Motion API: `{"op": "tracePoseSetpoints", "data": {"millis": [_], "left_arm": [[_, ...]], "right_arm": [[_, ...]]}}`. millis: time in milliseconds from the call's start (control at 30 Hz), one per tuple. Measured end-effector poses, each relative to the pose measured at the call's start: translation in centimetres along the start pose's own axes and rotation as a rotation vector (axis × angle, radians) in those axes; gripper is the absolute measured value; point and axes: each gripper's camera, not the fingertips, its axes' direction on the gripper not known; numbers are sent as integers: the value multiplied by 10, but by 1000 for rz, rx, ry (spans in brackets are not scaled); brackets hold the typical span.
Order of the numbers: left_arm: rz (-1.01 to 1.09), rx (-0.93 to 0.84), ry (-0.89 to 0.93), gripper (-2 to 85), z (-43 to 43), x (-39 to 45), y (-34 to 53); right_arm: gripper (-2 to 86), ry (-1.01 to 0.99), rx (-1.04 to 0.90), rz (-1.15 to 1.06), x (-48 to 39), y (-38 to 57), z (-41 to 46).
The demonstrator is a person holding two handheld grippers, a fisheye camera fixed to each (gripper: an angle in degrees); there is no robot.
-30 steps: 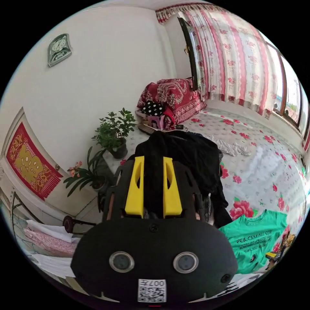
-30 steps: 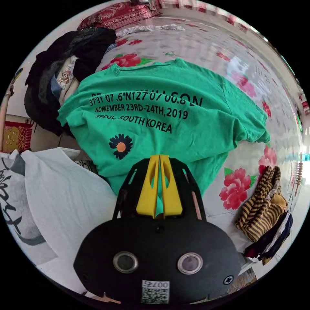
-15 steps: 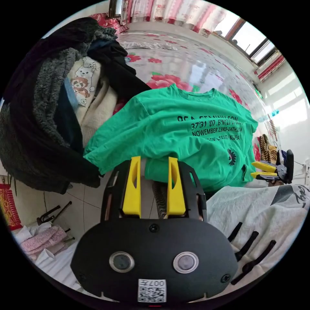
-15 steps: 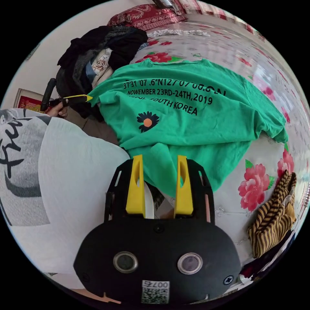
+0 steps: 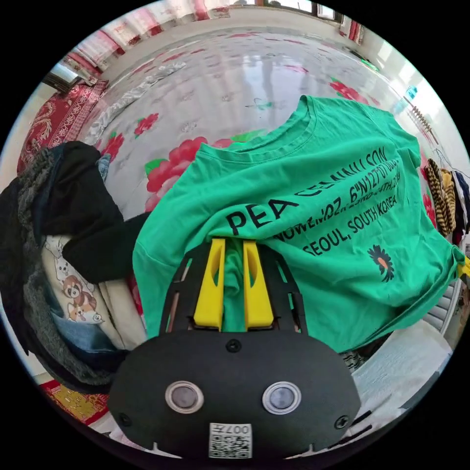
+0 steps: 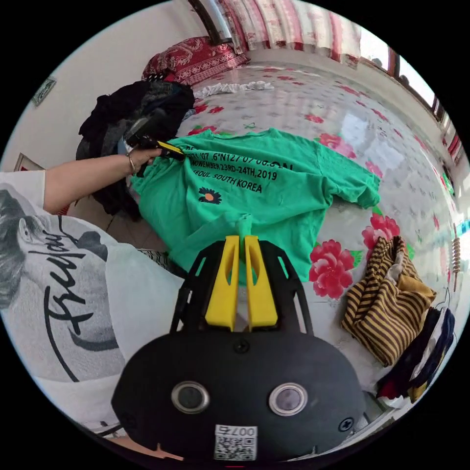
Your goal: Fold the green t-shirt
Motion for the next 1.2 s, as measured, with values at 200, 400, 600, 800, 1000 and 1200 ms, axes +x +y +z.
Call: {"op": "tracePoseSetpoints", "data": {"millis": [200, 400, 600, 800, 1000, 1200], "left_arm": [[-254, 230, -6, 40, -70, -44, -59], [-147, 254, 41, 68, -80, -37, 54], [-123, -11, 46, 89, -25, -5, 192], [-213, -104, 42, 97, -1, -10, 207], [-146, -154, 64, 75, 9, -6, 188], [-144, -154, 109, 69, 4, -18, 189]], "right_arm": [[4, 72, 33, 58, 22, 14, -8], [26, 19, -2, 89, 30, 50, 12], [75, -63, 64, 115, 41, 83, -2], [97, -17, 69, 113, 43, 90, -7], [99, 128, 60, 170, 52, 83, 0], [83, 76, 47, 381, 99, 80, 10]]}}
